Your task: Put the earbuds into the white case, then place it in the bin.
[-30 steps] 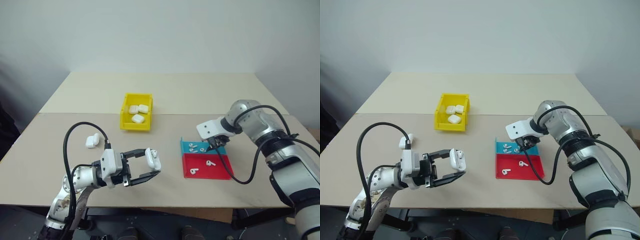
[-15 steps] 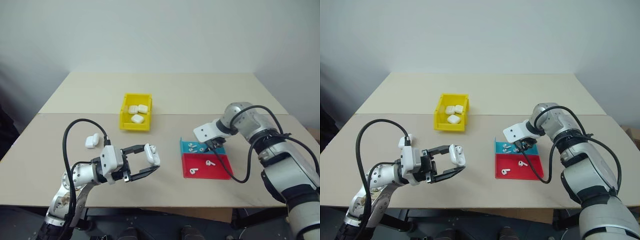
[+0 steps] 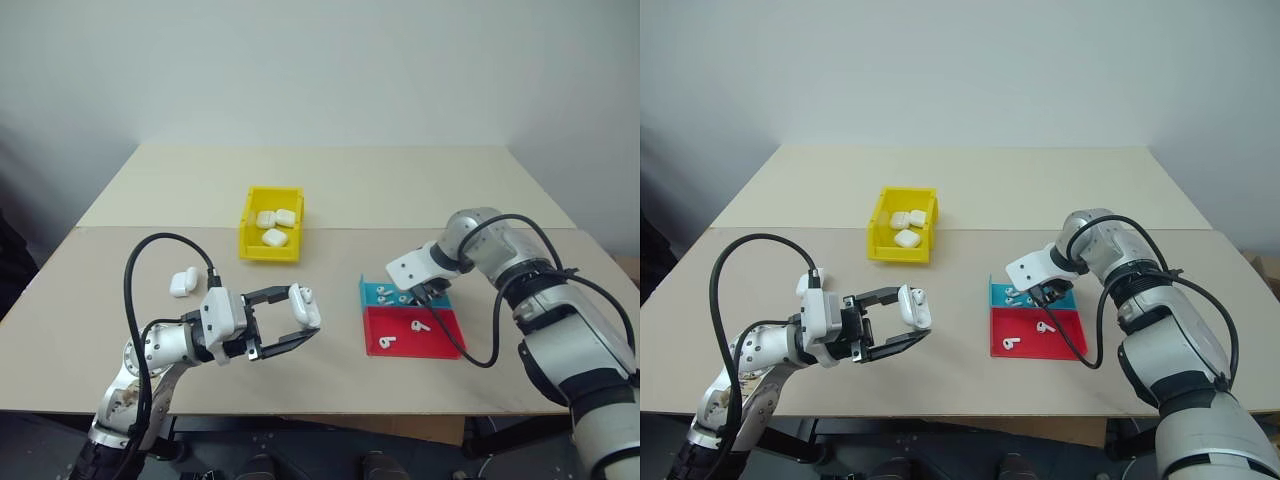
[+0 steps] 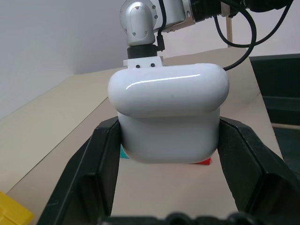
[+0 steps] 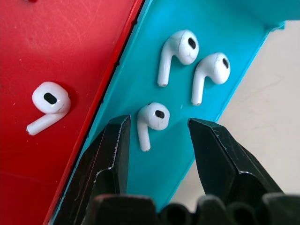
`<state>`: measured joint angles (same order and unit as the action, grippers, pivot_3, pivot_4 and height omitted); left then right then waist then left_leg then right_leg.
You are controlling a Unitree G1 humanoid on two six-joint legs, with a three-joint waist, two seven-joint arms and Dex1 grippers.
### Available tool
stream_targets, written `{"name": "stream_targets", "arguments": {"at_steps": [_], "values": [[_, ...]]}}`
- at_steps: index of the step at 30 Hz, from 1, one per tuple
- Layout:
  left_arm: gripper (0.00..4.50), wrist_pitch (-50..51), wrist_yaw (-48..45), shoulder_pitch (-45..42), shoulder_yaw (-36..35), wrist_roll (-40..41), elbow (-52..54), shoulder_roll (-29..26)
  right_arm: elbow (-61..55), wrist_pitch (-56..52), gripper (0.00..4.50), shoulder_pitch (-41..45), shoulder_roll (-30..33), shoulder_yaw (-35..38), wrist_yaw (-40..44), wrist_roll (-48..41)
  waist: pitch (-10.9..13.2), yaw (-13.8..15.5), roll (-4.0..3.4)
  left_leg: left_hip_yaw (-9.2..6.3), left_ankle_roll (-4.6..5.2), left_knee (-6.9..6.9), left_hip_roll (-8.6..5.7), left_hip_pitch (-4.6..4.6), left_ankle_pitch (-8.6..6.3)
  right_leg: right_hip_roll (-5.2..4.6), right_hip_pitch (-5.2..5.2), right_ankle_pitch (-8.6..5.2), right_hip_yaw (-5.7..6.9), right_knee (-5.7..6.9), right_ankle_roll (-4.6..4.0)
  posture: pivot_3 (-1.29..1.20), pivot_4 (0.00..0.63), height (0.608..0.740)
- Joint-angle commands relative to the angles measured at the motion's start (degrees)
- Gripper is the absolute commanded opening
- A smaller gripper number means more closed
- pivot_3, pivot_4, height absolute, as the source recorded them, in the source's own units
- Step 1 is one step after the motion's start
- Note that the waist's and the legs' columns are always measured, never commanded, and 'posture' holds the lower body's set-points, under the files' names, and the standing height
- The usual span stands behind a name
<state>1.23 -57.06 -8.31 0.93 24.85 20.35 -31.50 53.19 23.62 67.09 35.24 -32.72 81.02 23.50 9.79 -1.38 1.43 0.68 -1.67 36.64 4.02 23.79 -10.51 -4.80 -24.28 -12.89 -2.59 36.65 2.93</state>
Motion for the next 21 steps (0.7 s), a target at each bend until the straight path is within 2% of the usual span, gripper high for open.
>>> {"name": "stream_targets", "arguments": {"at_steps": [1, 9, 12, 15, 21], "values": [[2.78, -1.0, 0.0, -0.8, -0.7, 0.5, 0.8, -0.2, -0.2, 1.0, 2.4, 1.2, 0.0, 1.3, 0.0, -0.1, 0.0, 0.0, 0.0, 0.0, 0.0, 0.0, 0.0, 0.0, 0.0, 0.0, 0.0, 0.0, 0.0, 0.0, 0.0, 0.0, 0.15, 0.74], [2.78, -1.1, 0.0, -1.2, -0.6, 0.4, 0.7, -0.1, -0.1, 1.3, 2.4, 1.1, -0.3, 1.4, 0.0, -0.4, 0.0, 0.0, 0.0, 0.0, 0.0, 0.0, 0.0, -0.01, 0.0, 0.0, 0.0, 0.0, 0.0, 0.01, 0.0, 0.0, 0.15, 0.74], [2.78, -1.1, 0.0, -1.3, -0.6, 0.3, 0.7, -0.2, 0.0, 1.2, 1.81, 1.0, -0.4, 1.3, 0.1, -0.3, 0.0, 0.0, 0.0, 0.0, 0.0, 0.0, 0.0, -0.01, 0.0, 0.0, 0.0, 0.0, 0.0, 0.01, 0.0, 0.0, 0.15, 0.74], [2.78, -1.0, 0.0, -1.2, -0.6, 0.3, 0.8, -0.2, -0.1, 1.9, 0.84, 0.6, -0.2, 1.1, 0.0, -0.1, 0.0, 0.0, 0.0, 0.0, 0.0, 0.0, 0.0, -0.01, 0.0, 0.0, 0.0, 0.0, 0.0, 0.02, 0.0, 0.0, 0.15, 0.74], [2.78, -0.9, -0.1, -1.2, -0.7, 0.5, 0.8, -0.3, -0.1, 2.1, 0.84, 0.4, -0.2, 1.1, -0.4, 0.2, 0.0, 0.0, 0.0, 0.0, 0.0, 0.0, 0.0, -0.01, 0.0, 0.0, 0.0, 0.0, 0.0, 0.02, 0.0, 0.0, 0.15, 0.74]]}}
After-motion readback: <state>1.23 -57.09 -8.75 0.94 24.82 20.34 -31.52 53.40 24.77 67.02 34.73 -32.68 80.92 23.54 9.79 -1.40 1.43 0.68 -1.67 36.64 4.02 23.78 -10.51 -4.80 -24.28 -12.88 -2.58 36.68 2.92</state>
